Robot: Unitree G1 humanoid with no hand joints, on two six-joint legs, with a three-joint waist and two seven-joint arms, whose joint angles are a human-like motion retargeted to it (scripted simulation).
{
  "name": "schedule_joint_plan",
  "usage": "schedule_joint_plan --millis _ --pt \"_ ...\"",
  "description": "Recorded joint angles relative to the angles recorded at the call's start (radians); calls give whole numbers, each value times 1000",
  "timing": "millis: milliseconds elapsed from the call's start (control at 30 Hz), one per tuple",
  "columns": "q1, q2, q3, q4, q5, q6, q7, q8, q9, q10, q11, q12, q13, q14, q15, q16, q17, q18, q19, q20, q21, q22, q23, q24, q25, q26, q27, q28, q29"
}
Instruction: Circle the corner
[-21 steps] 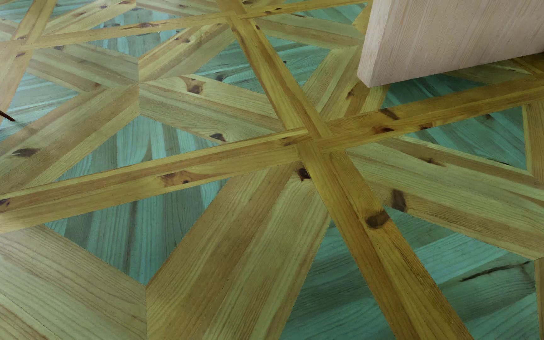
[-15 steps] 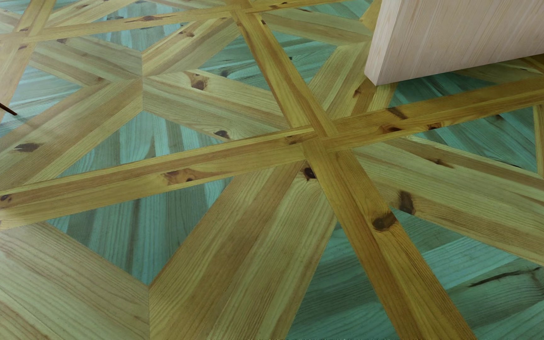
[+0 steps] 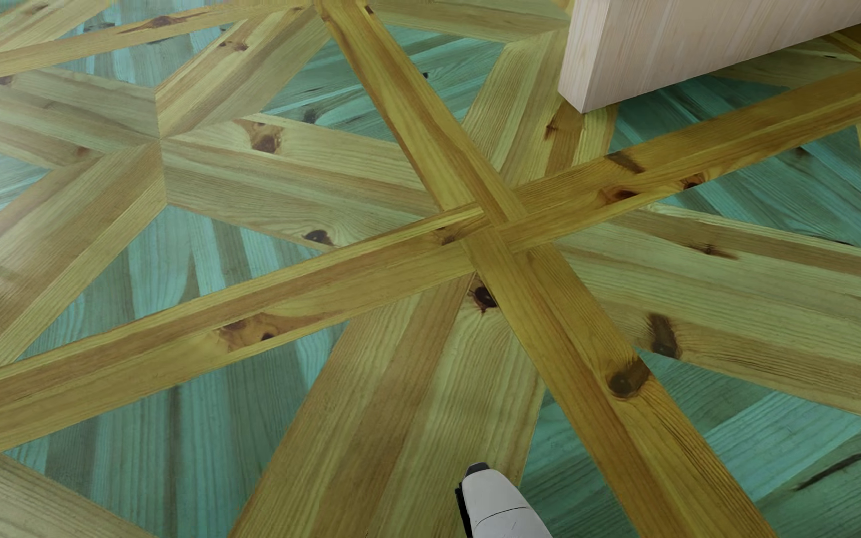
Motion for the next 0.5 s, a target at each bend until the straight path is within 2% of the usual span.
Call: schedule_joint_plan --millis 33,67,100,133,167,200,233,267,333,367,433,467,500 --pt "-15 30 5 32 29 22 0 0 2 94 56 10 -5 150 -31 -8 -1 0 0 -20 17 53 21 0 0 0 0 0 0" --pt "-71 71 25 36 46 13 0 0 0 243 85 33 -14 326 -74 -13 1 0 0 -35 23 92 30 0 0 0 0 0 0" --pt "-170 127 57 36 67 -2 0 0 0 447 77 45 -22 449 -108 -14 11 0 0 -41 15 140 20 0 0 0 0 0 0" --pt "-279 196 79 41 84 -3 0 0 17 668 69 64 -28 474 -141 -3 7 0 0 -57 15 136 -14 0 0 0 0 0 0" --pt "-382 276 134 40 107 -17 0 0 28 818 37 88 -40 443 -167 -3 13 0 0 -37 10 145 -46 0 0 0 0 0 0" --pt "-491 361 195 25 106 -34 0 0 26 878 -8 117 -49 423 -180 -9 12 0 0 -8 13 142 -81 0 0 0 0 0 0" --pt "-596 449 236 12 105 -56 0 0 38 837 -77 124 -73 416 -179 -2 10 0 0 -29 0 147 -116 0 0 0 0 0 0" --pt "-673 546 304 -2 106 -64 0 0 46 711 -148 127 -72 457 -159 0 7 0 0 -44 -24 165 -157 0 0 0 0 0 0" --pt "-786 725 397 -2 93 -87 0 0 43 337 -269 168 -87 581 -180 11 -8 0 0 -24 -30 144 -231 0 0 0 0 0 0" --pt "-832 795 433 3 86 -91 0 0 33 167 -306 173 -101 528 -204 11 -21 0 0 -21 -39 140 -267 0 0 0 0 0 0" --pt "-894 916 482 18 72 -96 0 0 22 1 -328 189 -137 157 -255 19 -39 0 0 -22 -41 128 -303 0 0 0 0 0 0" --pt "-903 926 503 50 74 -101 0 0 19 42 -317 186 -162 152 -251 15 -38 0 0 -4 -53 130 -307 0 0 0 0 0 0" --pt "-938 982 534 26 55 -104 0 0 25 37 -288 198 -155 326 -231 17 -34 0 0 -15 -64 138 -289 0 0 0 0 0 0"
